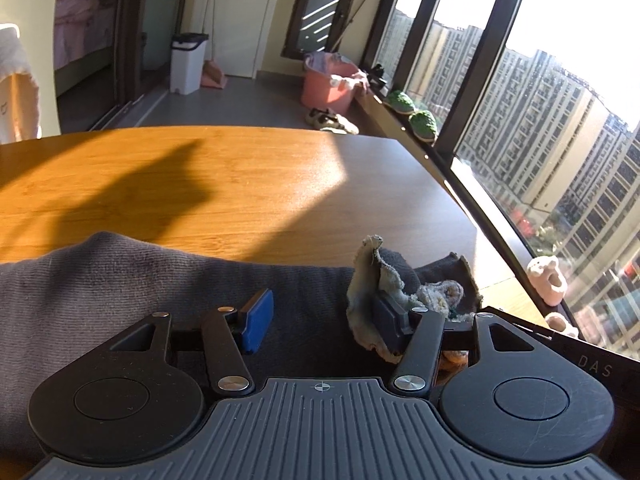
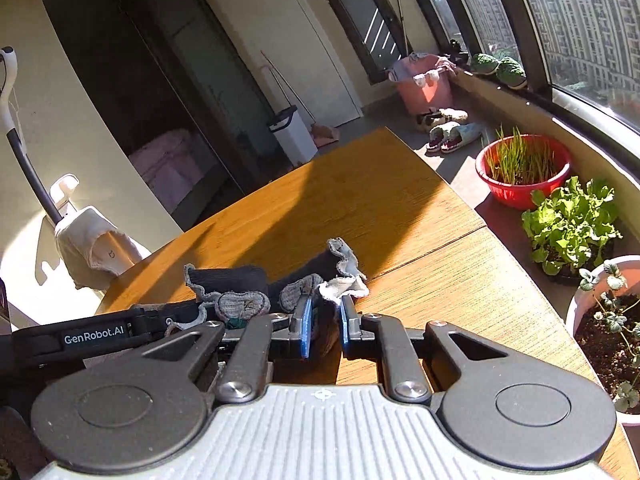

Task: Fold clothes
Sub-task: 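Roll the cuff end over itself with both grippers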

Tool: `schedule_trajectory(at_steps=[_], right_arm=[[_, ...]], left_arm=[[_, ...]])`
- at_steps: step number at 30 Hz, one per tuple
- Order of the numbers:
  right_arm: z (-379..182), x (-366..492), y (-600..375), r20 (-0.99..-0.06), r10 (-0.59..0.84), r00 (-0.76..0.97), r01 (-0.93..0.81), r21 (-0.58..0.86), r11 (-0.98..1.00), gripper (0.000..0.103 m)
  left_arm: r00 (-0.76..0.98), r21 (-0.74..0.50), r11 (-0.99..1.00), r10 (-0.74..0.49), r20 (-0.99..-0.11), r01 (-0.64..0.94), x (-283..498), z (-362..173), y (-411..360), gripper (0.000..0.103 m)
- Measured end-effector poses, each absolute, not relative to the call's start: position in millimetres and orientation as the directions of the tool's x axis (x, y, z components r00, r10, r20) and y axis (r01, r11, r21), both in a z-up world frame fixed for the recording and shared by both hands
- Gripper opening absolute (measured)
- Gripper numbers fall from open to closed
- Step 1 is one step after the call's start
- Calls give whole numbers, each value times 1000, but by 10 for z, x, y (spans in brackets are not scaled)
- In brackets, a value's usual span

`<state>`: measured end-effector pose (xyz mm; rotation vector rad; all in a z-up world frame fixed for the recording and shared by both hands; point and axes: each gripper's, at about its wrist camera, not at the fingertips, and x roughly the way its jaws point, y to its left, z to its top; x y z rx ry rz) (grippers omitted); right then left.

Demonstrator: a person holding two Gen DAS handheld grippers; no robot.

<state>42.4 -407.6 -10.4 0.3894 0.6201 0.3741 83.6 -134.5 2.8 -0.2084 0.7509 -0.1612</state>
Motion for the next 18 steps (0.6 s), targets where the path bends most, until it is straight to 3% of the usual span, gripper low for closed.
schedule_trajectory(at_steps=[4, 7, 11, 14, 18], right_arm=[[143, 211, -3728, -415, 521, 746, -387, 367, 846, 8], [126, 147, -3405, -460, 544, 702, -458, 294, 839, 8], [-3, 126, -3175, -497, 525, 691, -474, 237, 848, 8], [24, 92, -3075, -506, 505, 699, -490, 175, 854, 8], [94, 32, -3117, -493, 517, 699, -521, 144, 842, 10]], left_arm=[[721, -267, 960, -240, -650, 79, 815, 23, -1300, 61], [723, -346, 937, -270, -636, 46, 808, 70, -1122, 62], [755, -394, 919, -271, -597, 19, 761, 232, -872, 72], [770, -387, 920, -285, -571, 53, 749, 366, -867, 81], [749, -290, 952, -260, -609, 94, 845, 293, -1160, 76]])
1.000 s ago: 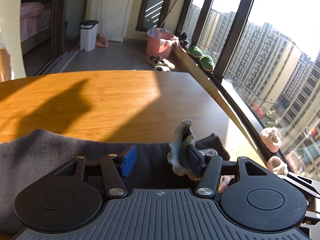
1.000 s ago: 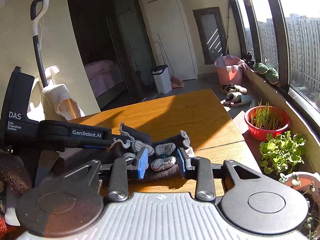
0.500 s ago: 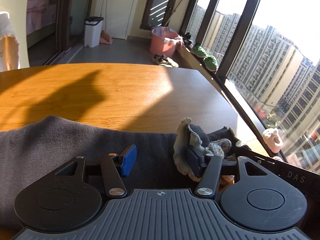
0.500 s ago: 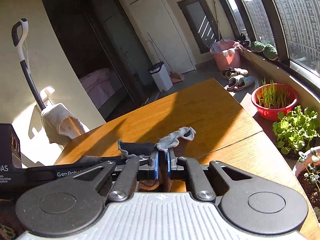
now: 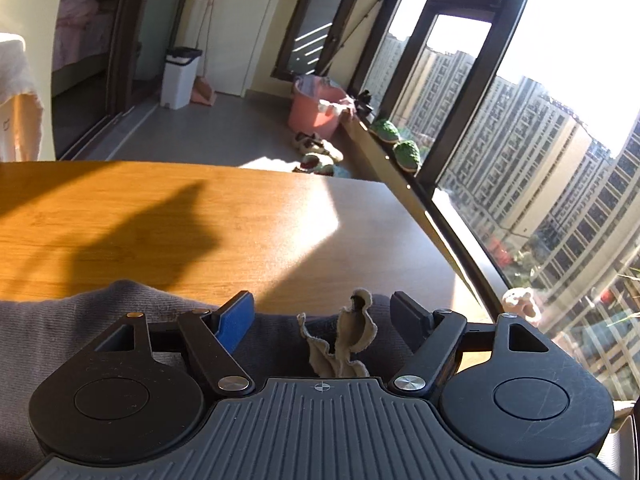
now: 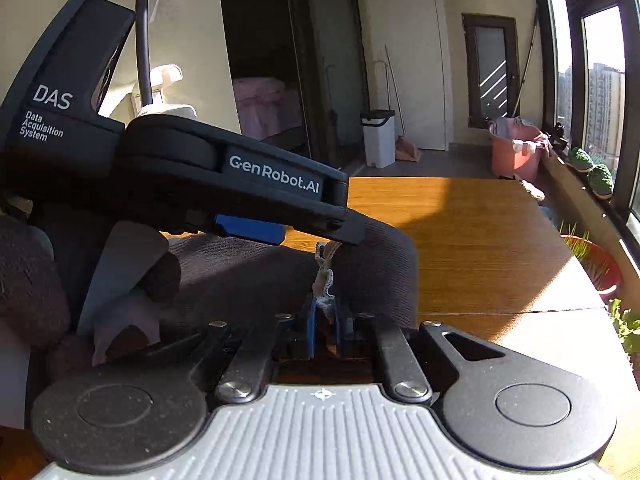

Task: Fold clothes
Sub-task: 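Roll the cuff end over itself with both grippers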

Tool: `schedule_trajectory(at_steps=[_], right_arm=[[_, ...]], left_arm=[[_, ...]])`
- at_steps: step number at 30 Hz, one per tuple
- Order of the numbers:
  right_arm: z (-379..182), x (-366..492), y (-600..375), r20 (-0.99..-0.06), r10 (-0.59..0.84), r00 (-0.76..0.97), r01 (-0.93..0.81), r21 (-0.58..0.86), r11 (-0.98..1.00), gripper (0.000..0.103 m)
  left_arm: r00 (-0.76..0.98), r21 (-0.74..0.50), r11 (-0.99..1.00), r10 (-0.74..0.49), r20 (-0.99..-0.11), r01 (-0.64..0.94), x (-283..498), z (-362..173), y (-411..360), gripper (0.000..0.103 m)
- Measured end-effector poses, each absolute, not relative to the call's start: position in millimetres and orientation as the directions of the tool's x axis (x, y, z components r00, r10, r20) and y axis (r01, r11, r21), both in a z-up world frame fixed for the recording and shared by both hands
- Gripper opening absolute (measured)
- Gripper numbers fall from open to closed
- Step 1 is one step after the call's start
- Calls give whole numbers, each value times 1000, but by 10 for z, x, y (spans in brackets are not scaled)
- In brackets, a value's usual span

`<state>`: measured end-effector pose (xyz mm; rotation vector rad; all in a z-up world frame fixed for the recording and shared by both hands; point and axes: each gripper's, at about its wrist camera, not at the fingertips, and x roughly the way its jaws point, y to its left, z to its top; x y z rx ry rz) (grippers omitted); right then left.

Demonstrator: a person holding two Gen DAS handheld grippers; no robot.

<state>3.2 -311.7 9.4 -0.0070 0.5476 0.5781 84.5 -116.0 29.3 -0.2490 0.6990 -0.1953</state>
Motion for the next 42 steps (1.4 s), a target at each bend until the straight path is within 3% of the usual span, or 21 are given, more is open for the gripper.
schedule_trajectory(at_steps=[2, 3, 4, 5, 11, 15, 17, 20, 23, 28, 31, 34, 38, 42], right_arm=[[180, 6, -3287, -462, 559, 688, -538, 192, 821, 22], [211, -1, -3375, -446, 569, 691, -533, 217, 818, 29], [243, 2, -3502, -425, 566, 706, -507, 253, 824, 43], [239, 32, -3586, -420, 557, 717, -478, 286, 831, 46], [-103, 333, -3814, -472, 561, 681, -293, 526, 799, 46], [-274, 403, -3720, -465, 633, 619, -287, 616, 733, 46], [-296, 376, -3697, -469, 626, 623, -294, 601, 743, 35], [-228, 349, -3772, -456, 621, 637, -314, 583, 750, 29], [-49, 269, -3760, -472, 555, 685, -358, 446, 820, 29], [146, 183, -3489, -495, 365, 788, -409, 21, 912, 29], [73, 11, -3211, -463, 286, 839, -433, -250, 866, 29], [-73, -223, -2881, -401, 262, 878, -451, -503, 737, 29], [-142, -340, -2712, -388, 281, 877, -471, -590, 655, 29], [-25, -238, -2876, -437, 343, 832, -529, -435, 728, 34]], left_arm=[[732, -224, 970, -221, -644, 95, 904, 184, -1279, 66], [728, -221, 971, -216, -650, 90, 917, 128, -1259, 65], [725, -220, 972, -212, -656, 85, 929, 73, -1233, 65], [721, -219, 972, -208, -661, 79, 940, 17, -1207, 65], [726, -241, 966, -228, -649, 88, 923, 5, -1146, 66], [726, -246, 965, -232, -648, 88, 932, 17, -1115, 66], [726, -249, 965, -231, -648, 86, 928, 18, -1099, 66], [726, -254, 964, -232, -647, 81, 926, 18, -1101, 66], [723, -281, 956, -255, -642, 87, 926, 19, -1105, 66], [705, -331, 936, -316, -635, 122, 980, 33, -1202, 66], [700, -367, 923, -339, -629, 118, 968, 67, -1173, 66], [709, -425, 899, -370, -600, 109, 932, 173, -1083, 73], [706, -426, 894, -393, -589, 141, 917, 293, -1123, 74], [692, -389, 908, -381, -612, 156, 932, 238, -1259, 64]])
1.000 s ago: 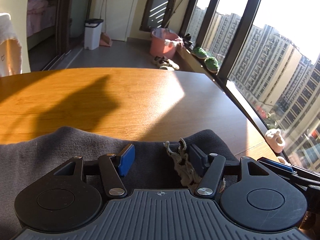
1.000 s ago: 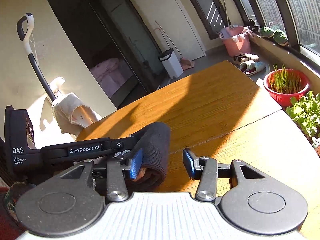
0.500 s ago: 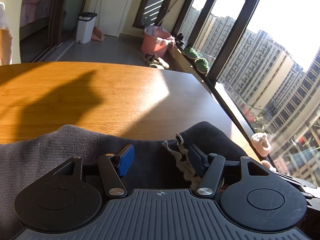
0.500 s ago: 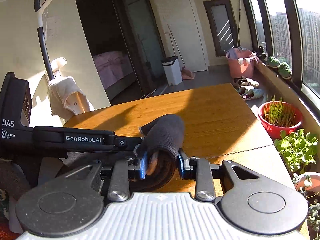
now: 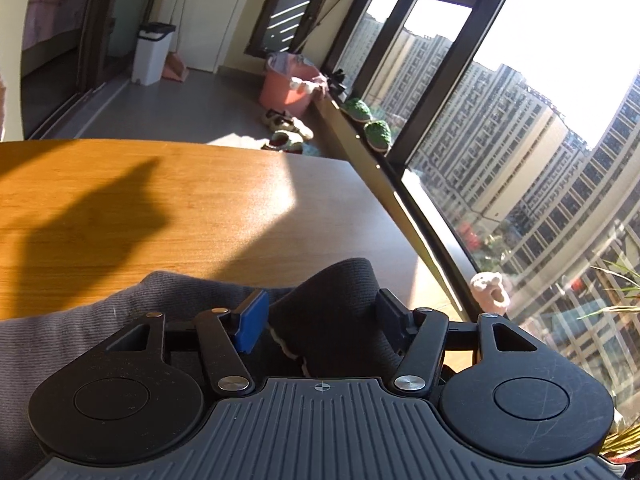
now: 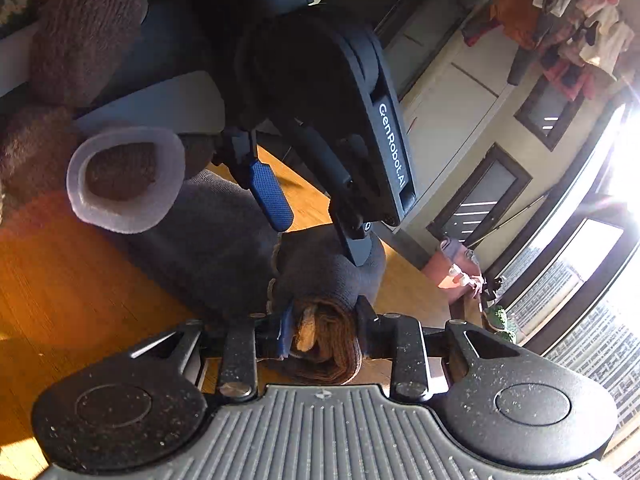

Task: Fold clothes
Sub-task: 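Roll the cuff end over itself with both grippers, then roll the bundle along the pants toward the waistband with both grippers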

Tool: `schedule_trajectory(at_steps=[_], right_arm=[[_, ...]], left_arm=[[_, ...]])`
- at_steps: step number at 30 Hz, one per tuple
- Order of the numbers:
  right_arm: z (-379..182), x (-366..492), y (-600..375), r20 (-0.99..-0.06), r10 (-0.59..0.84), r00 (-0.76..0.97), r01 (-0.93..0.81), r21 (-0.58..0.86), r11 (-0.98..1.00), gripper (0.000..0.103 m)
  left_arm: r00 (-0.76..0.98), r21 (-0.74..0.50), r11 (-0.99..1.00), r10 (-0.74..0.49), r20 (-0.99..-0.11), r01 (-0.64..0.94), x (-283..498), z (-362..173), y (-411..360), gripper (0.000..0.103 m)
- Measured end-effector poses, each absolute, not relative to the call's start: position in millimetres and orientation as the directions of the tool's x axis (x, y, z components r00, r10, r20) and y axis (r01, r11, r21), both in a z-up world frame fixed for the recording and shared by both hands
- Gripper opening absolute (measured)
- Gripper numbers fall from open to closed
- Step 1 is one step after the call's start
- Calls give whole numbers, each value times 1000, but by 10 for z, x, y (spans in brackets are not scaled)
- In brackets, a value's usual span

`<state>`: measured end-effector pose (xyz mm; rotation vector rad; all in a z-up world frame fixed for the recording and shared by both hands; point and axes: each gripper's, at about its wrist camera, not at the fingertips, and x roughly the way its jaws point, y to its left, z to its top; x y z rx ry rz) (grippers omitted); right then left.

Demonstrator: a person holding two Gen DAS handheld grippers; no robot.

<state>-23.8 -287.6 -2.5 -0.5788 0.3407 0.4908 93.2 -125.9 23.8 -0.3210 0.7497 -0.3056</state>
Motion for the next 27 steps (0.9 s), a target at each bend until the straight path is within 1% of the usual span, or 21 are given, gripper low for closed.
schedule_trajectory(at_steps=[2, 5, 8, 12, 14, 17, 21, 23, 24, 26, 27], right_arm=[[102, -150, -3066, -469, 427, 773, -578, -245, 778, 40], [240, 20, -3423, -458, 553, 696, -578, 99, 810, 40], [207, 205, -3647, -436, 589, 680, -497, 316, 808, 40], [34, 341, -3689, -451, 563, 693, -431, 366, 825, 41], [-11, 324, -3697, -457, 547, 701, -432, 338, 836, 41], [-28, 265, -3694, -462, 530, 711, -433, 307, 848, 42], [-7, 200, -3720, -455, 526, 718, -435, 298, 850, 43], [-5, 177, -3758, -449, 528, 721, -428, 311, 849, 48], [-4, 166, -3778, -445, 529, 723, -425, 318, 848, 50], [-18, 192, -3834, -439, 529, 726, -400, 355, 845, 58], [-26, 208, -3863, -436, 529, 728, -387, 375, 842, 60]], left_arm=[[687, -392, 909, -375, -623, 141, 951, 155, -1262, 64], [678, -395, 911, -363, -639, 116, 974, 55, -1198, 64], [670, -435, 895, -381, -637, 95, 987, -12, -1105, 66], [679, -431, 897, -377, -630, 98, 966, -16, -1122, 68], [681, -429, 898, -376, -628, 99, 952, -22, -1128, 67], [677, -468, 880, -394, -621, 83, 911, 31, -1051, 64], [661, -510, 855, -436, -610, 93, 881, 96, -1030, 64], [633, -539, 837, -468, -616, 94, 918, 53, -1072, 63], [617, -555, 827, -485, -620, 92, 949, 2, -1107, 61], [612, -566, 820, -493, -618, 89, 986, -54, -1170, 60], [615, -570, 816, -498, -611, 95, 1002, -60, -1196, 60]])
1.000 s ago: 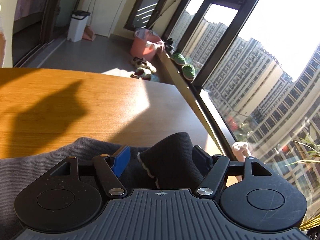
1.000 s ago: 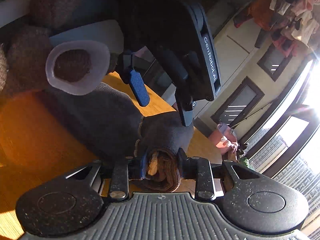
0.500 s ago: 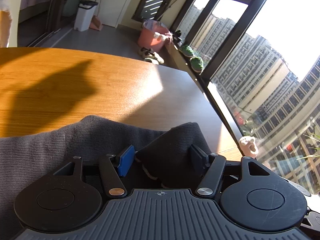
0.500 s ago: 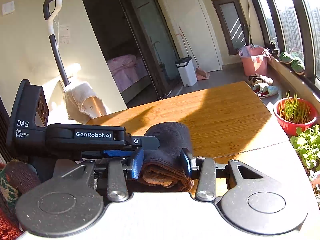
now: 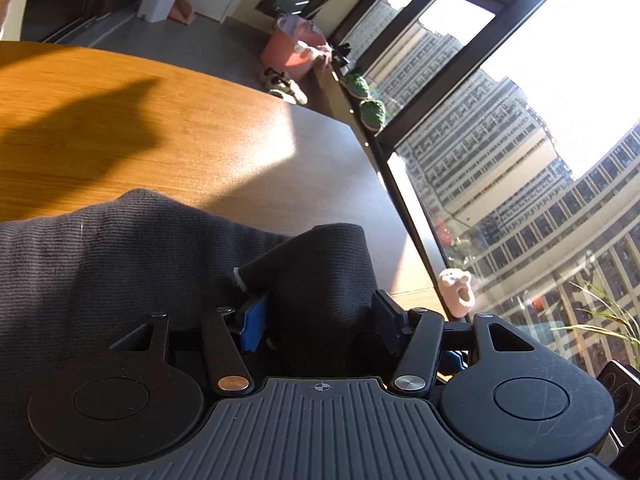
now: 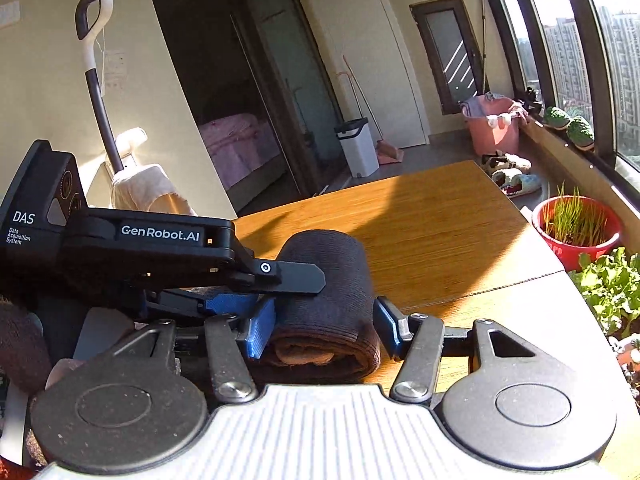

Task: Fold clothes
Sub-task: 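Roll the bundle along the pants toward the waistband with both grippers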

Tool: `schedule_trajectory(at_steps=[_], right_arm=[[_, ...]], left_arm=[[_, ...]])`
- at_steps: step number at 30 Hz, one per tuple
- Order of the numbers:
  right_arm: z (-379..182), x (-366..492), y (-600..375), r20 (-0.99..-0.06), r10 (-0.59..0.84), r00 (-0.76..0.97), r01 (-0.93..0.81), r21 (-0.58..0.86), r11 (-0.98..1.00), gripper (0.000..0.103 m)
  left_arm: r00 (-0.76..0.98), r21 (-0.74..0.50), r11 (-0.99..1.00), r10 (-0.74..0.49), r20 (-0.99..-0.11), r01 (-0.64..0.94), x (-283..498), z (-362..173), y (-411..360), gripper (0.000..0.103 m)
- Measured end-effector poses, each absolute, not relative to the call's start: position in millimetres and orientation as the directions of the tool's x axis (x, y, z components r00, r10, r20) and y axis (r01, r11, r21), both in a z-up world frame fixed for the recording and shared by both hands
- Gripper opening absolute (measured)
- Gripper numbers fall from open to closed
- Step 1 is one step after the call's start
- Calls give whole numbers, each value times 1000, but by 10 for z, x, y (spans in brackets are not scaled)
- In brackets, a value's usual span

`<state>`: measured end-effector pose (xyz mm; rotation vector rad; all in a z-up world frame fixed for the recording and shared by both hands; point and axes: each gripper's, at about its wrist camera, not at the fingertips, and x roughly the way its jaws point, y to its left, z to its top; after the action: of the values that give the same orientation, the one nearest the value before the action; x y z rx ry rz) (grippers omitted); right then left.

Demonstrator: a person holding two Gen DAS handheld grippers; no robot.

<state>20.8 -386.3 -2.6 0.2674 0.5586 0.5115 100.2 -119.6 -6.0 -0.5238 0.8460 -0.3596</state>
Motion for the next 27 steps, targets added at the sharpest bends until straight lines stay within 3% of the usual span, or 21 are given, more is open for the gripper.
schedule_trajectory(at_steps=[4, 7, 9, 11, 13, 17, 23, 27], right_arm=[[-73, 318, -3960, -423, 565, 709, -352, 482, 802, 64], [-127, 380, -3873, -460, 565, 685, -356, 466, 810, 75], [-155, 396, -3768, -526, 514, 678, -346, 389, 854, 67], [-123, 358, -3645, -558, 460, 691, -354, 293, 888, 50], [-105, 315, -3559, -566, 434, 701, -367, 236, 900, 45], [-60, 234, -3452, -557, 405, 726, -386, 157, 909, 44], [-23, 196, -3431, -563, 370, 739, -405, 69, 912, 37], [3, 108, -3274, -546, 304, 780, -452, -157, 878, 36]], left_arm=[[586, -660, 744, -584, -561, 109, 1086, -111, -1200, 59], [571, -725, 680, -640, -515, 108, 1125, -174, -1147, 59], [567, -743, 661, -653, -502, 103, 1127, -202, -1118, 59], [580, -730, 677, -634, -511, 97, 1110, -189, -1086, 59], [630, -678, 726, -580, -517, 111, 1021, -70, -1072, 60], [685, -592, 792, -516, -515, 152, 912, 162, -1105, 66], [646, -596, 789, -535, -545, 150, 967, 19, -1343, 61], [667, -578, 804, -508, -545, 140, 913, 81, -1359, 57]])
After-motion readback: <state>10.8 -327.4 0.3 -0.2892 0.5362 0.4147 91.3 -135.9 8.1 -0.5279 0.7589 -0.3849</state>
